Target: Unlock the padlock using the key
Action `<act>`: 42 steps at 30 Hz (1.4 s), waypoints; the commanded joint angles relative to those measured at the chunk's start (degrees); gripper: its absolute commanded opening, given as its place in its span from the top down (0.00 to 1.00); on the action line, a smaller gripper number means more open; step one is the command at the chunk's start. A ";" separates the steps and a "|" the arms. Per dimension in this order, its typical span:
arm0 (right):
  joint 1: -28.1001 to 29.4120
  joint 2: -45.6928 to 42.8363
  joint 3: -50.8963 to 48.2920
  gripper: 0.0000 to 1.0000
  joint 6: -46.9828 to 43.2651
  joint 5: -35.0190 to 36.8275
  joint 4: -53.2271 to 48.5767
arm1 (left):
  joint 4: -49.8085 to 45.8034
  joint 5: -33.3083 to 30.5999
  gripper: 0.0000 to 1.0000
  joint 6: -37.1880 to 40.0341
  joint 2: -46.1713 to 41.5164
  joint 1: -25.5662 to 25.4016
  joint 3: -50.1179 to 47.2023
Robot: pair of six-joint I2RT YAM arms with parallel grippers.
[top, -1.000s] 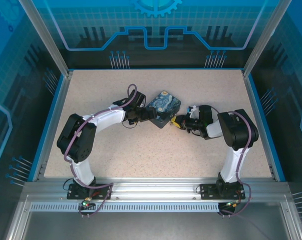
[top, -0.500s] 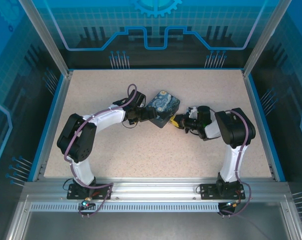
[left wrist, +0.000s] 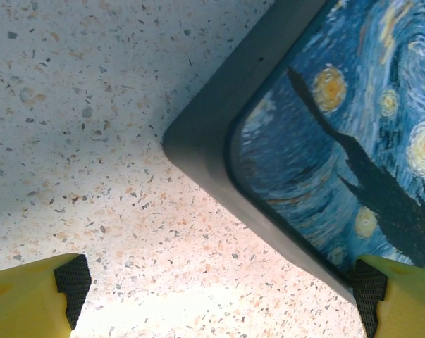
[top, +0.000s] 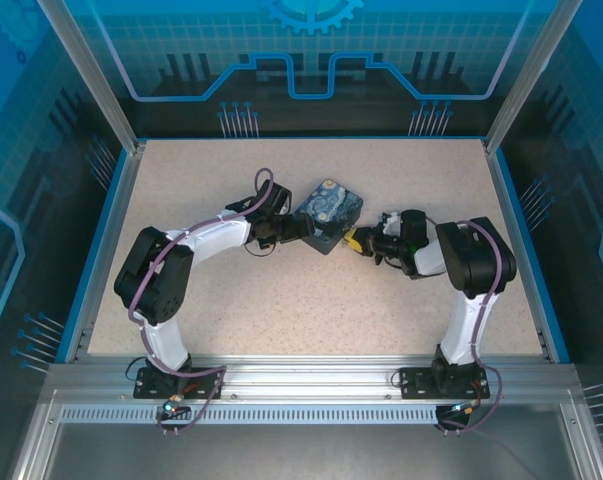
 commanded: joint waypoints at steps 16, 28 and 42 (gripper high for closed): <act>-2.93 -3.79 7.57 1.00 -19.46 -2.59 -27.25 | -11.10 -5.16 0.04 0.35 0.20 0.90 -1.76; 1.72 -6.13 7.21 1.00 -23.36 -2.93 -30.22 | -13.00 -4.72 0.02 0.28 -4.56 -0.08 3.66; 0.80 -4.23 5.34 1.00 -19.65 -2.81 -25.26 | -16.76 -14.03 0.01 3.76 4.78 -3.36 15.67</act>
